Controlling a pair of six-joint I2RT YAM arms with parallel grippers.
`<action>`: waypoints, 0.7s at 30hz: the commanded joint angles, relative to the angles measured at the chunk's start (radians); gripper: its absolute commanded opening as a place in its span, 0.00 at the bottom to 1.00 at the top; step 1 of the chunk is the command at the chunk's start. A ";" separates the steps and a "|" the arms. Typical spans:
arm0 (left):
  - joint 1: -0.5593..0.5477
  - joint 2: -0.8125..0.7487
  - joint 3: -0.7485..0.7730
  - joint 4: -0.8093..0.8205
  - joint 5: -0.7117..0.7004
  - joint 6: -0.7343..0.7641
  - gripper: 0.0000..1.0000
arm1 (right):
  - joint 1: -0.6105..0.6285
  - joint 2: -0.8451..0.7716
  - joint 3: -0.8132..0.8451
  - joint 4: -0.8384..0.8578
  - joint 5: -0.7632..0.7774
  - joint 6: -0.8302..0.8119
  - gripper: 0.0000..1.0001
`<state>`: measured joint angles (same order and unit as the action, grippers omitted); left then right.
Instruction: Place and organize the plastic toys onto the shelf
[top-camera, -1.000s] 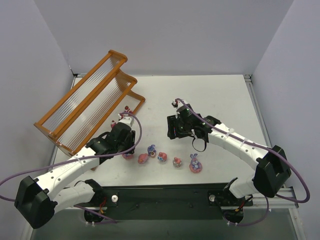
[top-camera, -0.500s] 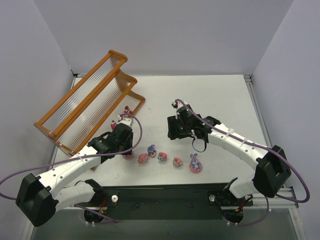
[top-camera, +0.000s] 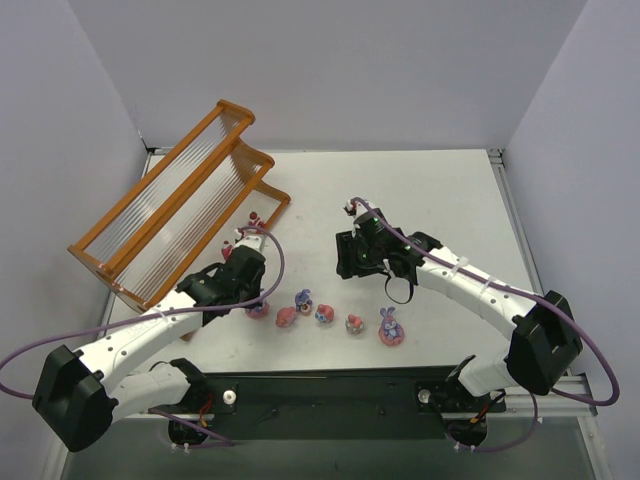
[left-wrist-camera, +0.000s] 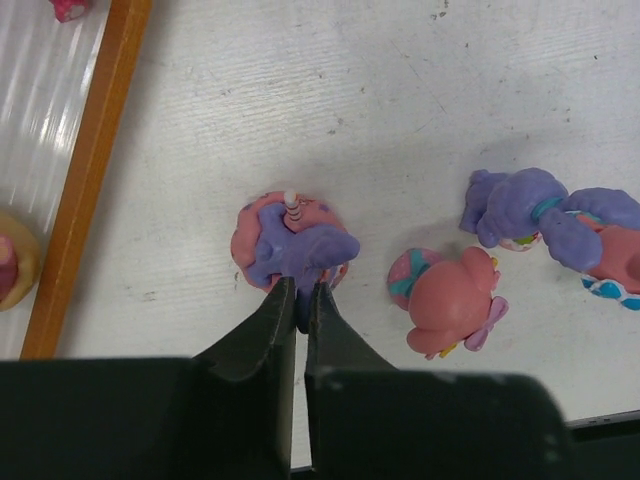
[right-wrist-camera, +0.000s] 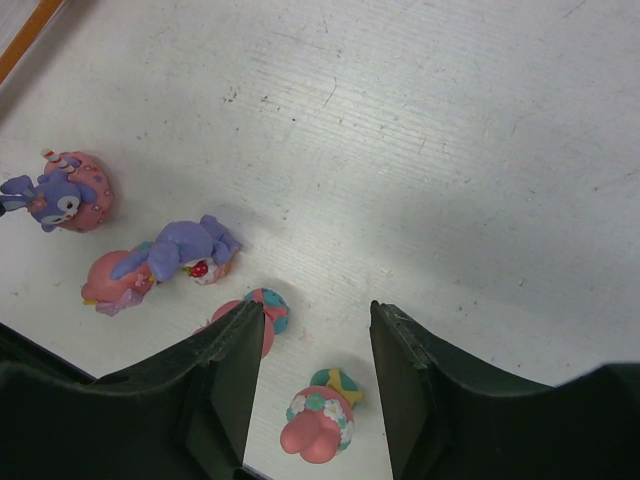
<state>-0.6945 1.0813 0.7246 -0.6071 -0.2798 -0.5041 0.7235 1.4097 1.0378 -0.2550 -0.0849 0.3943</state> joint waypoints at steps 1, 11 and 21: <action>-0.002 0.000 0.044 -0.002 -0.019 -0.008 0.00 | -0.009 -0.005 0.016 -0.020 0.014 -0.006 0.47; -0.002 -0.103 0.297 -0.250 -0.064 0.094 0.00 | -0.016 0.009 0.044 -0.024 0.008 -0.011 0.46; -0.002 -0.119 0.620 -0.535 -0.209 0.180 0.00 | -0.022 0.028 0.067 -0.032 0.004 -0.025 0.46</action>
<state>-0.6941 0.9779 1.2255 -0.9989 -0.3752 -0.3828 0.7116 1.4216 1.0607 -0.2600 -0.0856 0.3866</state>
